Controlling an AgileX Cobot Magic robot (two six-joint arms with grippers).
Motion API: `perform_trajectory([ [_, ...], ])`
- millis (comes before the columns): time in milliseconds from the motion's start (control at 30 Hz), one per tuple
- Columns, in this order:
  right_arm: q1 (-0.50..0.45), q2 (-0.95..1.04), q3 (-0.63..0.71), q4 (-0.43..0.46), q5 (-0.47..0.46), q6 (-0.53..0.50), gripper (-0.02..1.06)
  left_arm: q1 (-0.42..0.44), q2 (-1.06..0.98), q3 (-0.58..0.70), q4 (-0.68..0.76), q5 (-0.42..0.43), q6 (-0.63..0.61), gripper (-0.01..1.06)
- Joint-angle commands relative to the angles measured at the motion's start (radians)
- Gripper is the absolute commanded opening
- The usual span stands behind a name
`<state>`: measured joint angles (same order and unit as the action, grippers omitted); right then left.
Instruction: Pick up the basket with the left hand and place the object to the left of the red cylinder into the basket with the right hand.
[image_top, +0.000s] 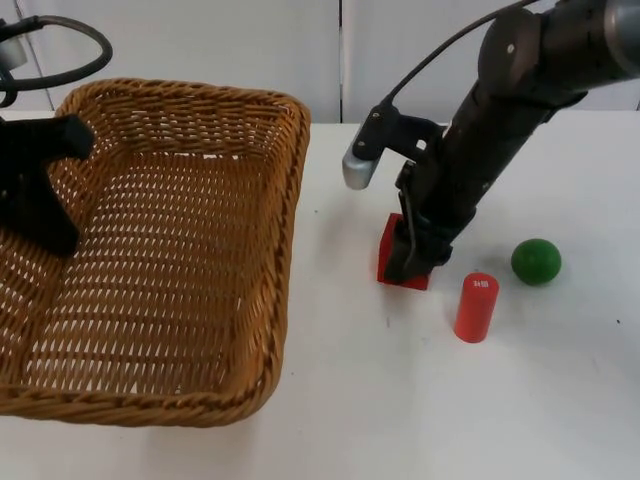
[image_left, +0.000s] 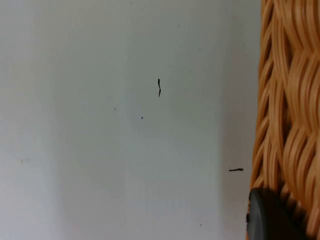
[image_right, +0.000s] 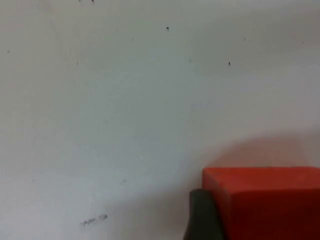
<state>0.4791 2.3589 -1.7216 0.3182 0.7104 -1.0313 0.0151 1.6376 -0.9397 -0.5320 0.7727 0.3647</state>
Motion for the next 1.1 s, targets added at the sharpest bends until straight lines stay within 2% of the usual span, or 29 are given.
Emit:
perform_trajectory([
  [0,0.007,-0.051,-0.008,-0.002,0.021,-0.007,0.04,-0.002,-0.014,-0.003,-0.032,0.000,-0.007,0.00],
  [67,0.007,-0.090,-0.008,-0.002,0.057,0.002,0.00,-0.002,-0.014,-0.003,-0.032,-0.002,-0.007,0.00],
  [233,0.007,-0.182,-0.008,-0.001,0.140,0.041,0.00,-0.002,-0.014,-0.003,-0.023,-0.004,-0.007,0.00],
  [400,0.007,-0.289,-0.008,-0.003,0.169,0.056,0.00,-0.002,-0.014,-0.003,-0.023,-0.003,-0.007,0.00],
  [633,0.007,-0.457,-0.008,-0.003,0.198,0.128,0.00,-0.002,-0.014,-0.003,-0.029,0.005,-0.007,0.00],
  [1067,0.007,-0.568,-0.008,-0.006,0.315,0.173,0.00,-0.002,-0.014,-0.003,-0.035,0.011,-0.007,0.00],
])
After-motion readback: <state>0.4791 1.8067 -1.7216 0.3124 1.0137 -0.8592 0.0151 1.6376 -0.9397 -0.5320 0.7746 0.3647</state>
